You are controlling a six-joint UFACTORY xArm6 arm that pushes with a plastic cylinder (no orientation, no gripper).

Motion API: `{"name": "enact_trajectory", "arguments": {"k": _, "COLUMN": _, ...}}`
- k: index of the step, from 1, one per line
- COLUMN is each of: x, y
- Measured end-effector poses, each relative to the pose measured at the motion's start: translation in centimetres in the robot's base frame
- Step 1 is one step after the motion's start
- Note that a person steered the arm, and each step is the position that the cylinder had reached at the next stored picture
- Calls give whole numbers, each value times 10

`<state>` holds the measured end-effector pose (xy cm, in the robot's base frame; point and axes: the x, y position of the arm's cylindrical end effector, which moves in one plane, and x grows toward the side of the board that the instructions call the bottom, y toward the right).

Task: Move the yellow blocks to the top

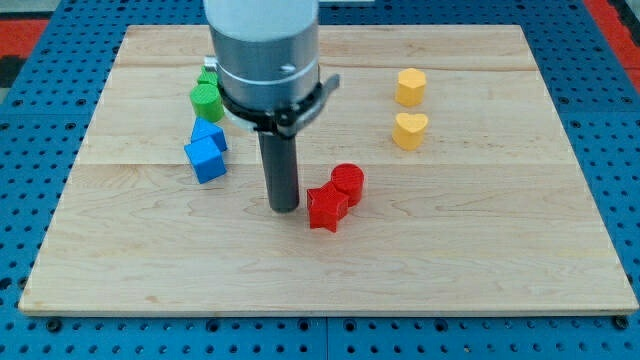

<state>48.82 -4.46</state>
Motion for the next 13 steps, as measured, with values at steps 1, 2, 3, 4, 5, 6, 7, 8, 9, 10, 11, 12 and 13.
{"name": "enact_trajectory", "arguments": {"k": 1, "x": -44, "y": 43}}
{"name": "enact_trajectory", "arguments": {"k": 2, "x": -53, "y": 131}}
{"name": "enact_trajectory", "arguments": {"k": 3, "x": -76, "y": 160}}
{"name": "enact_trajectory", "arguments": {"k": 4, "x": -130, "y": 160}}
{"name": "enact_trajectory", "arguments": {"k": 5, "x": -180, "y": 173}}
{"name": "enact_trajectory", "arguments": {"k": 6, "x": -208, "y": 188}}
{"name": "enact_trajectory", "arguments": {"k": 7, "x": -193, "y": 231}}
{"name": "enact_trajectory", "arguments": {"k": 8, "x": -143, "y": 219}}
{"name": "enact_trajectory", "arguments": {"k": 9, "x": -141, "y": 183}}
{"name": "enact_trajectory", "arguments": {"k": 10, "x": -161, "y": 155}}
{"name": "enact_trajectory", "arguments": {"k": 11, "x": -162, "y": 137}}
{"name": "enact_trajectory", "arguments": {"k": 12, "x": -149, "y": 115}}
{"name": "enact_trajectory", "arguments": {"k": 13, "x": -158, "y": 74}}
